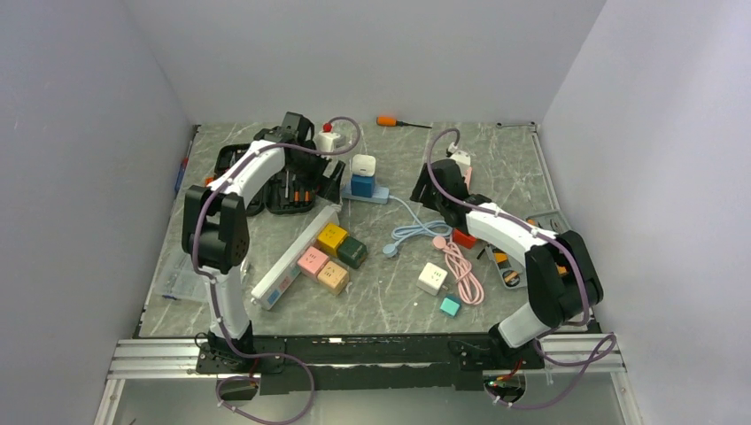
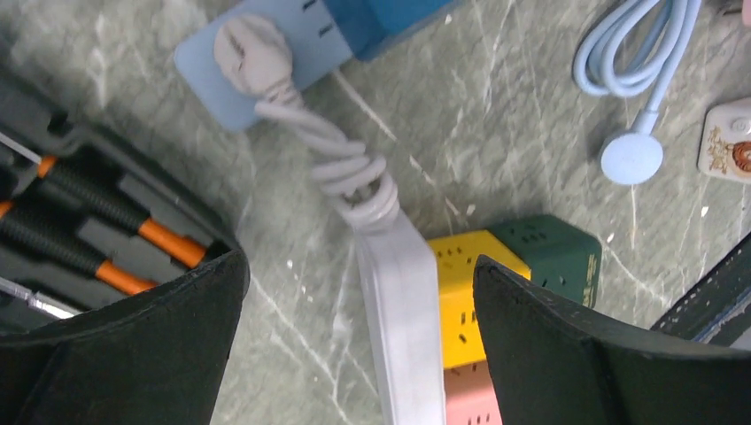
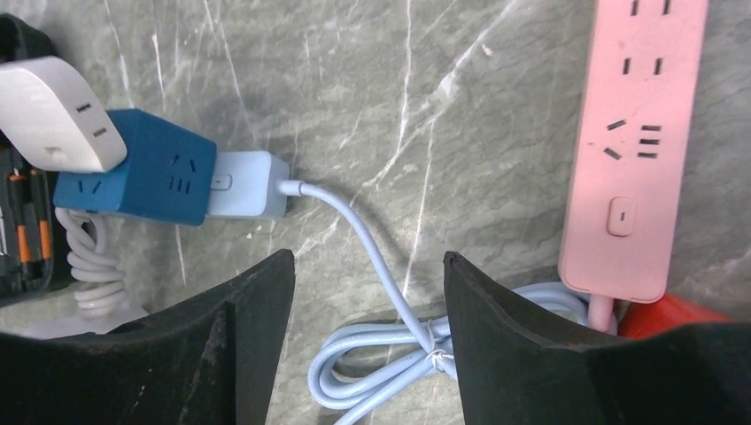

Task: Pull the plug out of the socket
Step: Pick up the socket from the center of the board.

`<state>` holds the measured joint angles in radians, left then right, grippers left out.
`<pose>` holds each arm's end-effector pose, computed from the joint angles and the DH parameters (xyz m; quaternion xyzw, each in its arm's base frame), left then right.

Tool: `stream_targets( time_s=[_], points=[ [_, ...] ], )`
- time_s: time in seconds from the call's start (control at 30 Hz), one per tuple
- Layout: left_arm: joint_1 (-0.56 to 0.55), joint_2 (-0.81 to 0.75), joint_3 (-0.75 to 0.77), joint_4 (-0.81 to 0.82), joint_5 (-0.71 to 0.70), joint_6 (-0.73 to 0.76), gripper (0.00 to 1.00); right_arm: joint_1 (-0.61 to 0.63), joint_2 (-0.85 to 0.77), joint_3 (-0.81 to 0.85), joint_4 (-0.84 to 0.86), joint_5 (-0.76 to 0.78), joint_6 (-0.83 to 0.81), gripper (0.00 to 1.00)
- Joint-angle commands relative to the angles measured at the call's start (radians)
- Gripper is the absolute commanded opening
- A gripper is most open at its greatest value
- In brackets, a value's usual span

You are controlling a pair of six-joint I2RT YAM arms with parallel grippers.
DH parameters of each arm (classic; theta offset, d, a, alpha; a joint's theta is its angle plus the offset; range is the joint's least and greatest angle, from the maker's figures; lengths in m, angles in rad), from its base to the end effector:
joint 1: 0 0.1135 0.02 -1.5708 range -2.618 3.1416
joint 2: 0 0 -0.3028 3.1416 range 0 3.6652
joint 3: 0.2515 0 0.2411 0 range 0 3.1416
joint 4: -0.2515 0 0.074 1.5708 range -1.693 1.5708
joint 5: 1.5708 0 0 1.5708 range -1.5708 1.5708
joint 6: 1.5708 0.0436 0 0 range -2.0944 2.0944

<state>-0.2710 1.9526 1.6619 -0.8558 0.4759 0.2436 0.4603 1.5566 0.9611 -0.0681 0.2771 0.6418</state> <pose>0.3995 -0.1317 0.2823 0.2898 0.9061 -0.2332 0.2015 0.3045 0.1377 0.2635 0.1410 0.8811 0.1215 0.4348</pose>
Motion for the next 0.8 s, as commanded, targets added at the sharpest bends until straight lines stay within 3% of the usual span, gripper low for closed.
stream_targets(
  time_s=[0.0,0.13,0.43,0.77],
  points=[
    [-0.055,0.032,0.071,0.094,-0.012,-0.058,0.99,-0.027,-0.067,-0.043,0.113,-0.022,0.015,0.64],
    [-0.070,0.070,0.067,0.156,-0.069,-0.097,0.99,-0.035,-0.100,-0.071,0.141,-0.033,0.014,0.60],
    [-0.076,0.128,0.055,0.223,-0.175,-0.145,0.91,-0.043,-0.140,-0.097,0.159,-0.035,0.013,0.59],
    [-0.088,0.165,-0.013,0.252,-0.158,-0.166,0.61,-0.053,-0.146,-0.107,0.171,-0.042,0.024,0.59]
  ],
)
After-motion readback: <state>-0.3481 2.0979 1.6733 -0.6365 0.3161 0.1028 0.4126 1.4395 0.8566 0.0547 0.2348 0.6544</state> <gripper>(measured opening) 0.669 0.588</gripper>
